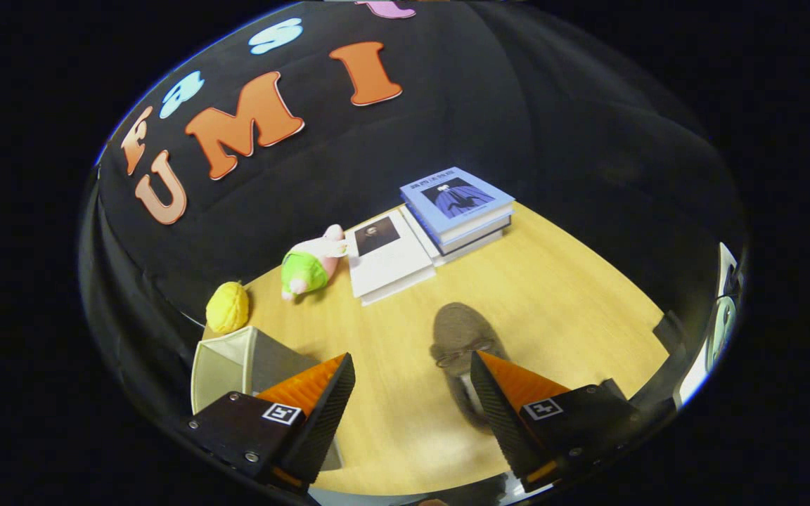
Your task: Open the storage box then place both shoes into the box .Put the left shoe in first, then the right shoe, with the right side of both shoes facing outward in a uniform manner.
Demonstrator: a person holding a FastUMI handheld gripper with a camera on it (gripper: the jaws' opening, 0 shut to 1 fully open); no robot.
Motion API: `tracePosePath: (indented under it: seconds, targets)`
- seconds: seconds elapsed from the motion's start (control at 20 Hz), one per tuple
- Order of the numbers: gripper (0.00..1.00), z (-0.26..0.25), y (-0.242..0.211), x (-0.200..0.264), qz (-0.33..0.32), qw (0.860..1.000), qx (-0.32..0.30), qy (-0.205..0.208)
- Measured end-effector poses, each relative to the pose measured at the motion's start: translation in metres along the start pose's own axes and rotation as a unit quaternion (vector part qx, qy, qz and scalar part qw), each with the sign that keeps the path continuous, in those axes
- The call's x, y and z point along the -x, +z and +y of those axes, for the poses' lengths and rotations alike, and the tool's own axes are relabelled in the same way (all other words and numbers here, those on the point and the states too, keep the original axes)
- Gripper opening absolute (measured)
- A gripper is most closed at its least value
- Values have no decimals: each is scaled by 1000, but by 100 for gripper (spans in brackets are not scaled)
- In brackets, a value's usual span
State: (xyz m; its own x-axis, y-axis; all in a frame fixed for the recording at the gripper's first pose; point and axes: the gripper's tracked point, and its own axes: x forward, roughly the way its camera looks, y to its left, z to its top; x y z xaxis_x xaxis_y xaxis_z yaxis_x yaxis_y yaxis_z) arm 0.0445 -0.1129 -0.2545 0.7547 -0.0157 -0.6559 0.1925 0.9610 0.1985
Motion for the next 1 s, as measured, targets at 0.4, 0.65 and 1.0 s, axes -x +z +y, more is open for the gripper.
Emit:
tracePosePath:
  seconds: [0.4,0.65,1.0]
  targets:
    - [99,-83,-33,-26,58,998,20,-25]
    - [90,-90,-64,-47,101,994,37,-18]
    - [52,-84,-89,-78,141,988,59,-16]
